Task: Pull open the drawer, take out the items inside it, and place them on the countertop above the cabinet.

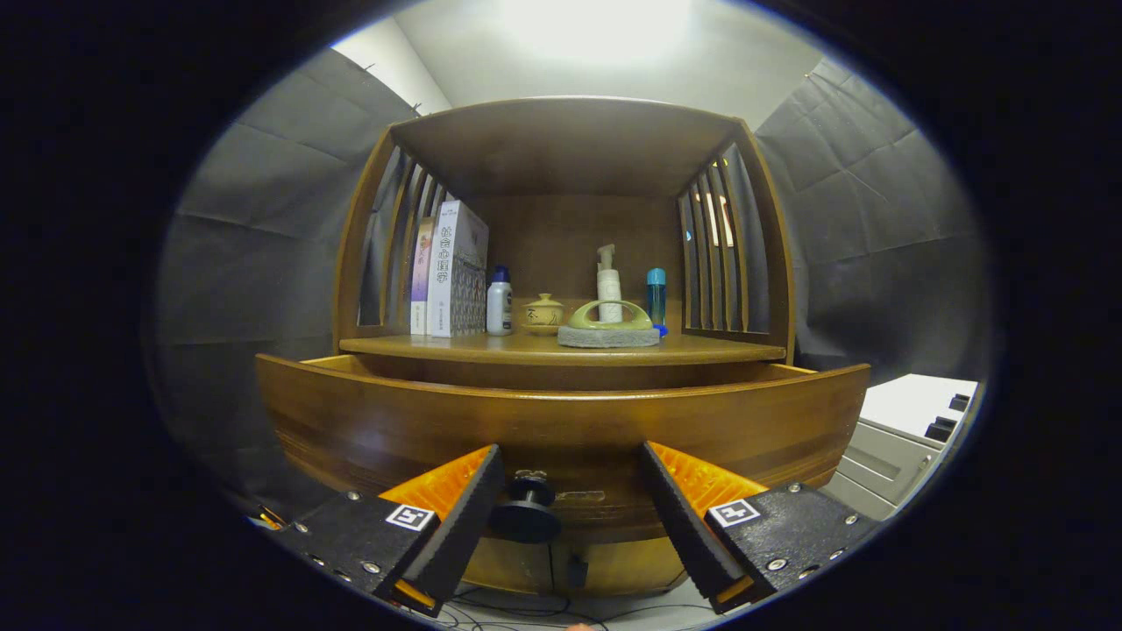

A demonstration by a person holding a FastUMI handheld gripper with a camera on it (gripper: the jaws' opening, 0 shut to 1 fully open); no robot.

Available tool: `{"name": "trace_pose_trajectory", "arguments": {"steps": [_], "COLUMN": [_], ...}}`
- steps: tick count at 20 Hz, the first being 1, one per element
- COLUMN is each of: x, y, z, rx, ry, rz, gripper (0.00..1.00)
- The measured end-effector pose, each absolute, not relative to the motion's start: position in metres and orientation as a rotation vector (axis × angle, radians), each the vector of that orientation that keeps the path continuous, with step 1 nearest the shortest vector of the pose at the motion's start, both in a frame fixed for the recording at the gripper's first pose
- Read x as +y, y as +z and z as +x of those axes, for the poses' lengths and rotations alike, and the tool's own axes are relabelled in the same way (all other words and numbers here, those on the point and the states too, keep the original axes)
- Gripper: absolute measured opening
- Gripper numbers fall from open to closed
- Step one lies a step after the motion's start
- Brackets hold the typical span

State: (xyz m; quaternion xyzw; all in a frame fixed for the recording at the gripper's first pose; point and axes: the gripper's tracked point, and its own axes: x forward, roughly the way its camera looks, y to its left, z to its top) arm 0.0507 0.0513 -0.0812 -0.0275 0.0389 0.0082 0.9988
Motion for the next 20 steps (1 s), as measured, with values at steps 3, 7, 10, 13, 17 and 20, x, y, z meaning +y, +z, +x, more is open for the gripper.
{"name": "trace_pose_trajectory", "arguments": {"steps": [3,7,10,13,17,20], "x": [0.051,0.051,0.051,0.052,0.052,0.052], "y": [-0.083,-0.083,-0.084,-0.085,-0.087,-0.087], "z": [0.068,0.089,0.104,0.118,0.136,0.147], "rx": [0.086,0.097,0.098,0.093,0.094,0.101], "ry": [0.016,0.015,0.013,0.011,0.010,0.009], "rz": [-0.052,-0.052,-0.054,-0.052,-0.056,-0.052], "gripper": [0.98,0.98,0.98,0.98,0.98,0.98]}}
